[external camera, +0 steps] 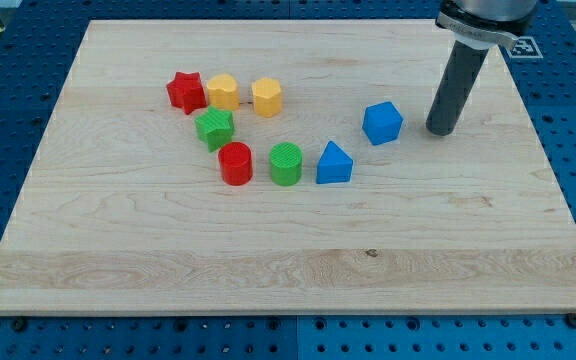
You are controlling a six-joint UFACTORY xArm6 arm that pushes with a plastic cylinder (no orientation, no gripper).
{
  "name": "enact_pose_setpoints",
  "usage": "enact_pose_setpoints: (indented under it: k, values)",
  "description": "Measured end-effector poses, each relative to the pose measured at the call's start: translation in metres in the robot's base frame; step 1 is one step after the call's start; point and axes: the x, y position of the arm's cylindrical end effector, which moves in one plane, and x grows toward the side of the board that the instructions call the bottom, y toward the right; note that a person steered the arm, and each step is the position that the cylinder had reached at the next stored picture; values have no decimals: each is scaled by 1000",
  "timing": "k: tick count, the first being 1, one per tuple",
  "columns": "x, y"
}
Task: Push the blue cube to the center
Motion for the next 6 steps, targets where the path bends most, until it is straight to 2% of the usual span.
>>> enact_pose_setpoints:
  k: [6]
  values:
    - [0,-73]
